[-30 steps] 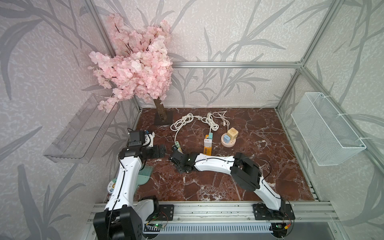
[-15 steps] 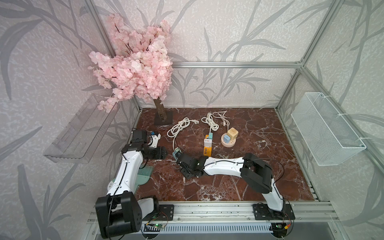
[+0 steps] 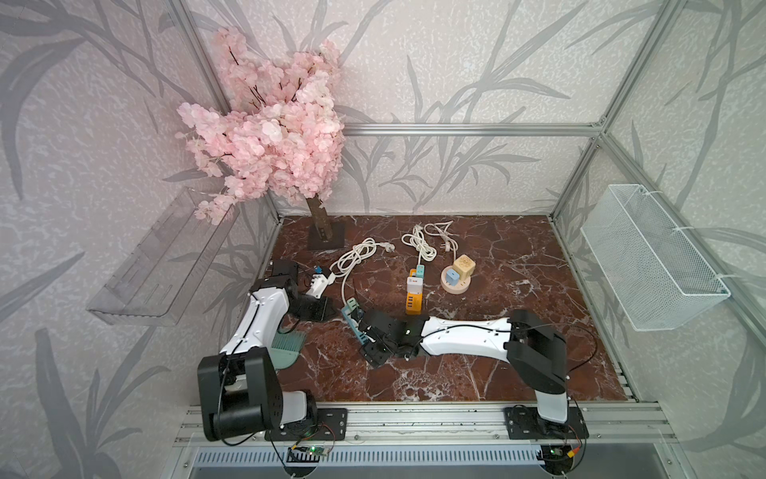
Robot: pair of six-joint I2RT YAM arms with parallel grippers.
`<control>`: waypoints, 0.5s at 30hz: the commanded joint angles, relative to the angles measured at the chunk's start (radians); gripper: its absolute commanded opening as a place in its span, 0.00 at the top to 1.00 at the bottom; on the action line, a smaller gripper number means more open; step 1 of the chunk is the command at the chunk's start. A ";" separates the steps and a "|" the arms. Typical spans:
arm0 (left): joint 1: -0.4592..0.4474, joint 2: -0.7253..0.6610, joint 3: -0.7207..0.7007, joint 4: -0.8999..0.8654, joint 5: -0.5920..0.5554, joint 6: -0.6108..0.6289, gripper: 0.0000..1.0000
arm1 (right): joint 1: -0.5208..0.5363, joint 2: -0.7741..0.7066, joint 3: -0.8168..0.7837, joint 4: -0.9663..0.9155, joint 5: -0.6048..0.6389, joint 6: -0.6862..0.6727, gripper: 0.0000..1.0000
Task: Pull the plug off the socket
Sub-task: Adjust the socket at the center of the board.
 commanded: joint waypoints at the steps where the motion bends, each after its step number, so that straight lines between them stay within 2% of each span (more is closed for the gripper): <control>1: 0.001 0.090 0.075 -0.092 0.060 0.069 1.00 | -0.005 -0.115 -0.043 -0.003 0.002 0.032 0.20; 7: 0.002 0.281 0.164 -0.165 0.102 0.083 1.00 | -0.067 -0.247 -0.118 0.022 -0.068 0.172 0.23; 11: 0.001 0.315 0.163 -0.144 0.117 0.090 1.00 | -0.085 -0.293 -0.134 0.036 -0.104 0.207 0.26; 15: 0.001 0.311 0.141 -0.080 0.076 0.053 1.00 | -0.086 -0.309 -0.131 0.023 -0.095 0.219 0.28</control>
